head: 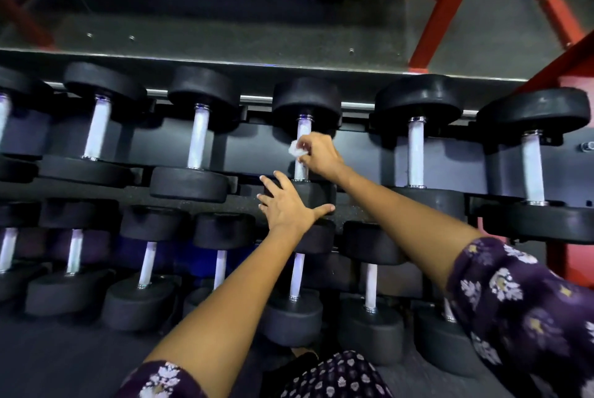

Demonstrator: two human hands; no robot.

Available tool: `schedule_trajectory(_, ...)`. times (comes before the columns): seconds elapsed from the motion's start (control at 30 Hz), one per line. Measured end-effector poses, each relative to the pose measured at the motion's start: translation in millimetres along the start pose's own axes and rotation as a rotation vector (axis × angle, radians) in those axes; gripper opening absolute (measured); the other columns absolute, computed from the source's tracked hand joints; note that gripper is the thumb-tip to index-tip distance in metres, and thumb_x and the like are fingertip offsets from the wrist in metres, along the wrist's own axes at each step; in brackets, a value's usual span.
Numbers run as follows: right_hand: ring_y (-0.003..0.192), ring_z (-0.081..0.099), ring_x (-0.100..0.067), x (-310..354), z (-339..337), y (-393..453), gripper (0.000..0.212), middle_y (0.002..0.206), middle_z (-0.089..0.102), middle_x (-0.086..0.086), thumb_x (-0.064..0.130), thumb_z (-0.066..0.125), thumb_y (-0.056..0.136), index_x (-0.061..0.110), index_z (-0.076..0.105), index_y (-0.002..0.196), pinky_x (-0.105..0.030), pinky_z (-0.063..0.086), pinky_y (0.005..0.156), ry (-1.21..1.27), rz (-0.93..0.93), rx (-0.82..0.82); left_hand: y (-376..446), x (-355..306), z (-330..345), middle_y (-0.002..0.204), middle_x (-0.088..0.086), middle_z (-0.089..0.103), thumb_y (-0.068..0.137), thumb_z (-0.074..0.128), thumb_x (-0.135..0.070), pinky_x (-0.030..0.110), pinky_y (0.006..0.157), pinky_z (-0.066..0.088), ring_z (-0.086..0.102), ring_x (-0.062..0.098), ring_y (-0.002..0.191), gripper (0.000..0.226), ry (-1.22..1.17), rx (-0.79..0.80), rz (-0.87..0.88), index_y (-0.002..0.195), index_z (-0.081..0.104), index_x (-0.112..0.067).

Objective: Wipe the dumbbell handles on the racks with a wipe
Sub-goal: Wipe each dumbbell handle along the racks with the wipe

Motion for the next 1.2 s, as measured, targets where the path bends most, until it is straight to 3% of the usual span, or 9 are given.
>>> schedule_trajectory(0.13,0.1,0.056,-0.032,-0.1,-10.0,11.9,0.021,0.11,0.056,-0.019,0.004,0.059,0.081,0.002,0.069,0.098,-0.031,0.043,0.078,0.025,0.095,-0.122,2.4,-0.1,1.3,0.157,0.027,-0.013,0.064,0.075,-0.069,0.053,0.116,0.016,0.009,0.054,0.141,0.135,0.029,0.03,-0.03,0.152,-0.007,-0.009)
schedule_trajectory(0.23,0.099,0.058,-0.028,-0.9,15.7,-6.5,0.02,0.108,0.056,-0.012,0.008,0.062,0.082,0.003,0.068,0.1,-0.027,0.039,0.072,-0.015,0.03,-0.023,2.1,2.2,1.8,0.158,0.025,-0.007,0.063,0.072,-0.072,0.05,0.118,0.005,0.001,0.045,0.146,0.135,0.018,-0.021,0.026,0.153,-0.006,-0.008)
schedule_trajectory(0.33,0.097,0.058,-0.025,-2.7,12.4,-5.8,0.019,0.107,0.055,-0.012,0.011,0.067,0.082,0.003,0.07,0.099,-0.03,0.045,0.079,-0.009,-0.018,0.028,4.9,1.0,1.0,0.16,0.021,-0.007,0.064,0.07,-0.073,0.047,0.119,0.001,-0.006,0.037,0.147,0.132,0.007,-0.08,0.102,0.153,-0.002,-0.007)
schedule_trajectory(0.5,0.1,0.059,-0.027,-5.9,-12.0,14.9,0.019,0.097,0.054,-0.008,0.007,0.065,0.081,0.0,0.07,0.098,-0.031,0.046,0.084,0.146,0.104,-0.175,6.5,1.9,1.5,0.16,0.018,-0.001,0.065,0.071,-0.07,0.047,0.119,0.002,-0.004,0.036,0.148,0.126,-0.021,-0.113,0.154,0.152,0.007,-0.005)
schedule_trajectory(0.7,0.095,0.057,-0.029,-1.3,6.2,-12.4,0.022,0.104,0.058,-0.016,0.008,0.063,0.083,0.003,0.069,0.103,-0.032,0.044,0.078,-0.014,-0.059,-0.016,6.6,3.5,1.6,0.16,0.017,0.002,0.067,0.072,-0.069,0.047,0.119,0.002,-0.002,0.035,0.148,0.125,-0.039,-0.118,0.169,0.152,0.007,-0.006)
schedule_trajectory(0.8,0.092,0.057,-0.032,0.4,-16.0,11.4,0.021,0.099,0.06,-0.018,0.007,0.061,0.078,0.0,0.06,0.097,-0.037,0.044,0.077,0.068,0.021,-0.118,8.2,2.8,2.4,0.159,0.018,0.004,0.067,0.071,-0.07,0.048,0.119,0.004,-0.002,0.036,0.147,0.124,-0.022,-0.113,0.168,0.152,0.008,-0.006)
schedule_trajectory(0.9,0.095,0.056,-0.032,7.7,-27.5,22.6,0.017,0.103,0.058,-0.02,0.004,0.055,0.082,-0.003,0.062,0.096,-0.035,0.039,0.077,0.036,0.057,-0.216,9.3,2.7,2.8,0.159,0.018,0.005,0.066,0.072,-0.069,0.048,0.119,0.007,-0.001,0.036,0.147,0.122,-0.012,-0.111,0.15,0.152,0.01,-0.007)
schedule_trajectory(1.07,0.104,0.052,-0.028,0.0,10.7,-5.2,0.021,0.11,0.054,-0.015,0.011,0.055,0.089,-0.001,0.068,0.1,-0.035,0.041,0.081,-0.083,-0.074,-0.057,7.9,2.9,2.5,0.158,0.017,0.007,0.065,0.074,-0.069,0.05,0.119,0.008,0.0,0.035,0.147,0.121,-0.032,-0.113,0.151,0.151,0.012,-0.009)
schedule_trajectory(1.2,0.095,0.053,-0.024,-0.5,-10.1,18.1,0.02,0.091,0.056,0.0,0.007,0.052,0.089,-0.004,0.063,0.101,-0.013,0.03,0.065,0.085,0.037,-0.095,10.3,3.5,4.0,0.158,0.017,0.007,0.065,0.074,-0.068,0.049,0.119,0.007,0.0,0.035,0.147,0.121,-0.04,-0.112,0.148,0.151,0.012,-0.008)
Point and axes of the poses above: each hand's wrist, its own y-axis towards the middle knuckle, its own z-axis out of the palm, x = y × z, the point moved 8 cm from there along y, towards the middle knuckle
